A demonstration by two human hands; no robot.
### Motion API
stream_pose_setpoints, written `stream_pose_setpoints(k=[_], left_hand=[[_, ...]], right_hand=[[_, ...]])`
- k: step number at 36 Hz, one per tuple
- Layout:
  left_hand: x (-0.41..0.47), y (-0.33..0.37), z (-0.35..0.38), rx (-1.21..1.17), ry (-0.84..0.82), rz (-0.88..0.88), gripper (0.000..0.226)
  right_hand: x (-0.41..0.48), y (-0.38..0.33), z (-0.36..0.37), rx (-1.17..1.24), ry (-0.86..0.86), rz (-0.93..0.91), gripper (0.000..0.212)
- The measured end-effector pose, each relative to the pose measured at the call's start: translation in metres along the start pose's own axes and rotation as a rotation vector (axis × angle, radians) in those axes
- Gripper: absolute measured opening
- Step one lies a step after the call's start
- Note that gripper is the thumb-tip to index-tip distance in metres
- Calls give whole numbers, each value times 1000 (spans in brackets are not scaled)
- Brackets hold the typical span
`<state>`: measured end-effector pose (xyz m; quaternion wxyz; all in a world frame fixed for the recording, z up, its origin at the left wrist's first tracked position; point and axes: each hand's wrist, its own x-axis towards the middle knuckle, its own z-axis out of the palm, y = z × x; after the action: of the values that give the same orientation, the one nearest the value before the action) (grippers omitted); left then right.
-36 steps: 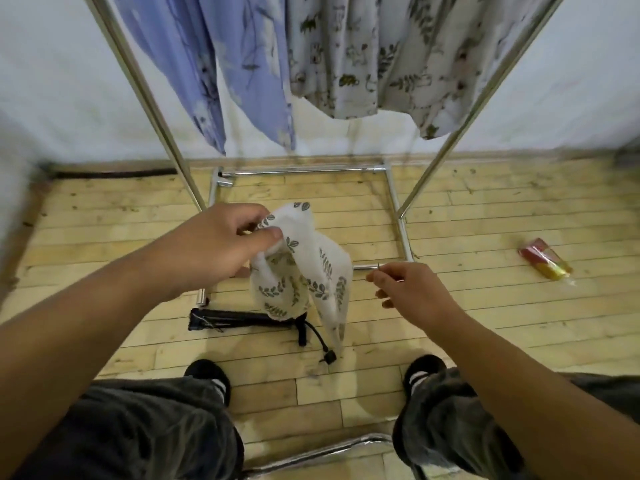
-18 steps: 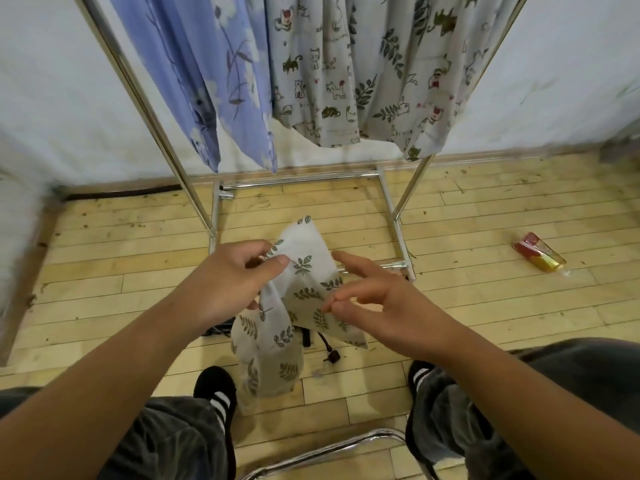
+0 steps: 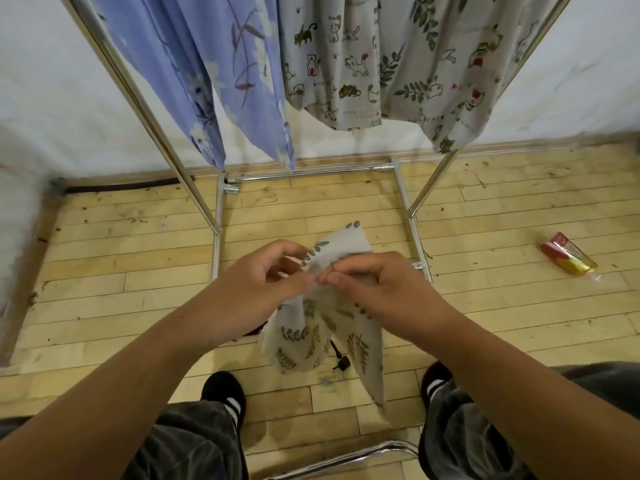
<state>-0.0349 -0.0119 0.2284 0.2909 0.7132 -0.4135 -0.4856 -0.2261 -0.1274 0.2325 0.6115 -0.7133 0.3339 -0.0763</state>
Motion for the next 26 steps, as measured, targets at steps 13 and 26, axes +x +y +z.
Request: stream_pose_setpoints(k=[13,26], left_hand=[[23,-42,14,512,-199,-99,37],[38,-24,15,289,107,-299,41]], right_hand=[[10,14,-19,407,3,89,24],[14,36,-31,141,307,151,12]])
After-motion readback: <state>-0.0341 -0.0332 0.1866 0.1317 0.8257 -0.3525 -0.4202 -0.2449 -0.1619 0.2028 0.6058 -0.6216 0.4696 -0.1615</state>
